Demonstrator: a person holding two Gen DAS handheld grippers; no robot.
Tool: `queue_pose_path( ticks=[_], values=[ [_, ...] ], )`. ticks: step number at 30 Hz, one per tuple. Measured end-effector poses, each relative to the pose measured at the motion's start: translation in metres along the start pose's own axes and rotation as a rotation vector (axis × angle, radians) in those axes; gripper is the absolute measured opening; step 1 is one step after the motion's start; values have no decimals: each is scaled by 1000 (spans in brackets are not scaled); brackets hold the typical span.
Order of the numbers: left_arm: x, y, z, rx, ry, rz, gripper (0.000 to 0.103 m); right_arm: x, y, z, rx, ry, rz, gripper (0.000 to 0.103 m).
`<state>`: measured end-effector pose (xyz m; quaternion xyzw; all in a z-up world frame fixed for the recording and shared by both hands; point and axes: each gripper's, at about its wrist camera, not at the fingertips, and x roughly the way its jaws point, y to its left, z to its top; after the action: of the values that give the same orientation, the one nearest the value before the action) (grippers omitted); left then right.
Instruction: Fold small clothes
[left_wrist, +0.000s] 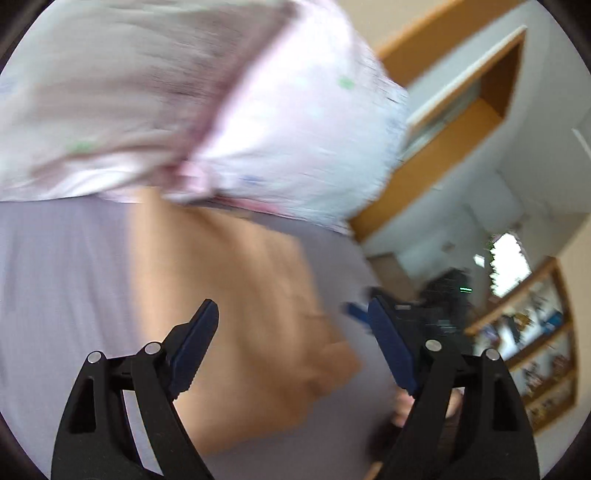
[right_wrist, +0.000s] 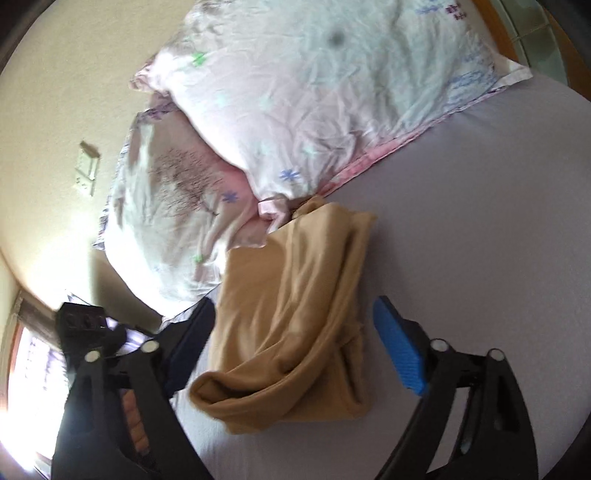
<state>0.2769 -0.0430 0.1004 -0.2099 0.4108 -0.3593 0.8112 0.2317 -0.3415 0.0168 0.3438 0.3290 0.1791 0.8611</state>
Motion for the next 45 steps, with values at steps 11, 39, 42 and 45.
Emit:
queue_pose_path(
  ticks=[11,39,42,45],
  values=[
    [14,21,-54,1,138,61,83,17,84,-77,-472,78,-228,11],
    [32,96,-17,-288,153,-22,33,92,-10,19,151,234,202,27],
    [-24,102,-23,-255,98,-20,34,107,22,4,100,285,265,27],
    [-68,116,-30,-192,53,98,38,142,49,-18,8,379,219,30]
  ],
)
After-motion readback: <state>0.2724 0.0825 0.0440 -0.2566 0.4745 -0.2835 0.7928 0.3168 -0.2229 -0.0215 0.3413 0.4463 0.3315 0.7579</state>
